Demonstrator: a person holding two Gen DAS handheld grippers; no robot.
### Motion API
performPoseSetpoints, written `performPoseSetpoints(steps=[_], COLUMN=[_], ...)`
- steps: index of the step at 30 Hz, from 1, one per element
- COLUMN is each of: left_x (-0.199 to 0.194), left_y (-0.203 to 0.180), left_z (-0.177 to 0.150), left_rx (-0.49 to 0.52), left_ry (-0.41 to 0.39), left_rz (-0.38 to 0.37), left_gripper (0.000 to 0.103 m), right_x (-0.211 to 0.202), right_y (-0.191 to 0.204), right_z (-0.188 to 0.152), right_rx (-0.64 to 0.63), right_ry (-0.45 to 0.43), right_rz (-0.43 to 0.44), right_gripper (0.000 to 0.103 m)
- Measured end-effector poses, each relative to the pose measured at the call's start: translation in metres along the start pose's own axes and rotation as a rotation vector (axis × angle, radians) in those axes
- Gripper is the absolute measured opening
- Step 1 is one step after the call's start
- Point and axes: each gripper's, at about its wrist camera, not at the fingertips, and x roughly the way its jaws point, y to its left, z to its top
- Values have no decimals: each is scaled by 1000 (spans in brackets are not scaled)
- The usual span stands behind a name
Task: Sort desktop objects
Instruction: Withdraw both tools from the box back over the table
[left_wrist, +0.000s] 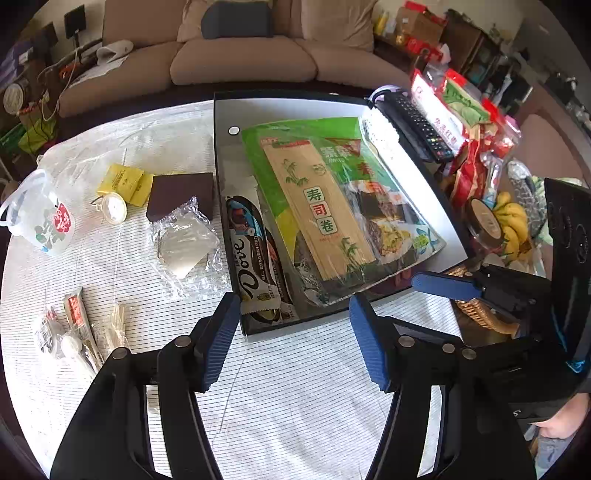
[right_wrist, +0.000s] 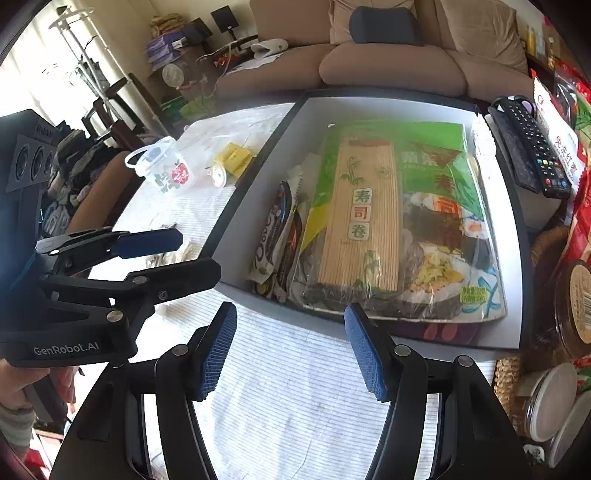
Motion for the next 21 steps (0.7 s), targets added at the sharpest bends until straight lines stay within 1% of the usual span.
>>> performPoseSetpoints(steps=[4,6,7,8,9,10,11,12,16,21], left_x=[-12,-17,-19,-20,-21,-22,-23,-23,-15,12], left_y=[-5,-6,-7,-7,-8,-9,-9,-10,-7,0], left_z=[-9,-15,-18,-21,-25,-29,-33,-38,-59,-94], left_rx=[2,2,0,-1,-2,-2,-4,-8,-32,-76], left_ry=[-25,-38,-43,-48,-53,-59,-68,-77,-82,-46], left_rz=[31,55,64,75,89,101,113,125,156,165], left_gripper=[74,78,81,83,89,95,98,103,103,103], right_x=[-10,-14,-16,-16,-17,-17,-17,-16,-11,5], right_y=[6,8,8,9,8,7,6,4,-6,-15], right_z=[-9,-14,-17,-20,-24,-28,-32,-36,-58,-88], right_rx=[-5,-5,-3,1,5,11,17,24,58,78], right_ry=[-26,-45,-56,-66,-74,-81,-86,-92,-105,-107], right_rz=[-4,-11,-12,-17,-21,-26,-37,-53,-93,-166], right_gripper=[65,74,84,87,88,94,103,103,103,103])
